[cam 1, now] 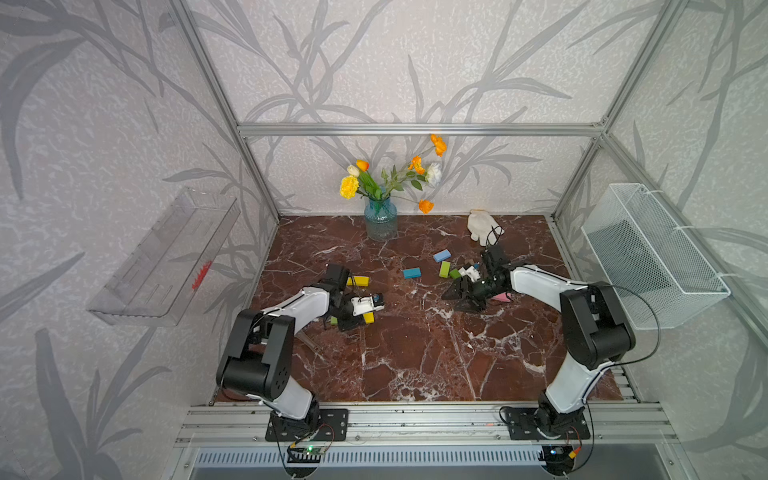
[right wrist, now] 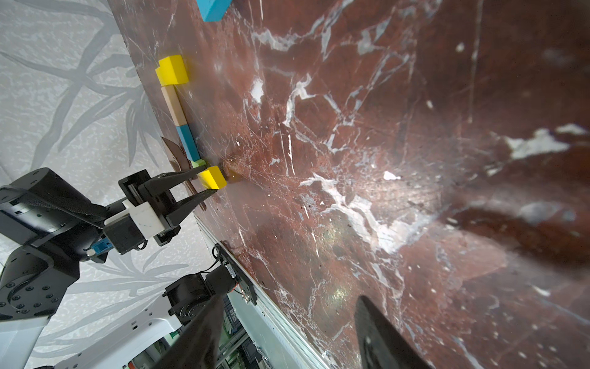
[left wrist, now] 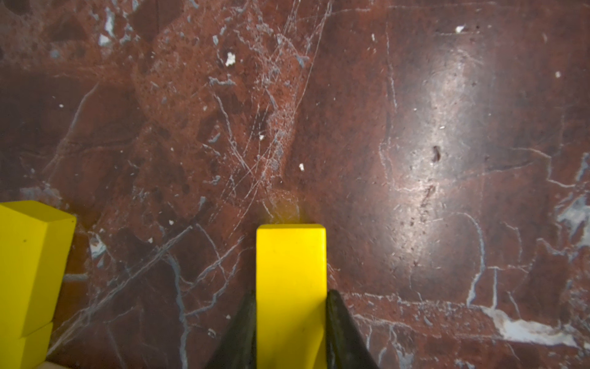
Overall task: Assemble the letter c with building blocks
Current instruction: Assemble the building block at the center of the board.
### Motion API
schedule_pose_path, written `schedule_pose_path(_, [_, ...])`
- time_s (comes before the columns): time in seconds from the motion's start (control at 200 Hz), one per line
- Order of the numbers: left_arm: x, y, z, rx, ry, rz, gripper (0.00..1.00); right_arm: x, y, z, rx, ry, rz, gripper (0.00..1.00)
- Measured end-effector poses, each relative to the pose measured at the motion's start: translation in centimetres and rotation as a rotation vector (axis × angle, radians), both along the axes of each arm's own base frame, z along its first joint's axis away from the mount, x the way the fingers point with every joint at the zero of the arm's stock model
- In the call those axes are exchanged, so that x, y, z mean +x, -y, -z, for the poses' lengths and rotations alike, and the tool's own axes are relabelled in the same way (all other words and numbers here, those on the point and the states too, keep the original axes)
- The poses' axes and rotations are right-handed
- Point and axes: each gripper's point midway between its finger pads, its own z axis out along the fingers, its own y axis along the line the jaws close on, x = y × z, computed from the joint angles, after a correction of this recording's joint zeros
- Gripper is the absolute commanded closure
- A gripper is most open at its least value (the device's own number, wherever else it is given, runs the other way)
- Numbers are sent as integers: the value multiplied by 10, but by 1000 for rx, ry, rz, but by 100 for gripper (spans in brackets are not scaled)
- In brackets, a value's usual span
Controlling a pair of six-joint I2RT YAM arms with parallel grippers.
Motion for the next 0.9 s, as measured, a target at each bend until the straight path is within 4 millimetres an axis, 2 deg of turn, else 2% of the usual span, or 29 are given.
schedule_pose_path(0.65, [0,-11,2,5,4,-30,100,-1,-9,0,1,-11,-12,35])
schedule_pose_path(0.79, [1,-11,0,4,12,-30,80,-2,-11,1,-1,-15,-19,35])
schedule_pose_path(0.9, [0,-11,0,4,12,-29,69,1,-13,-1,3,-6,-22,35])
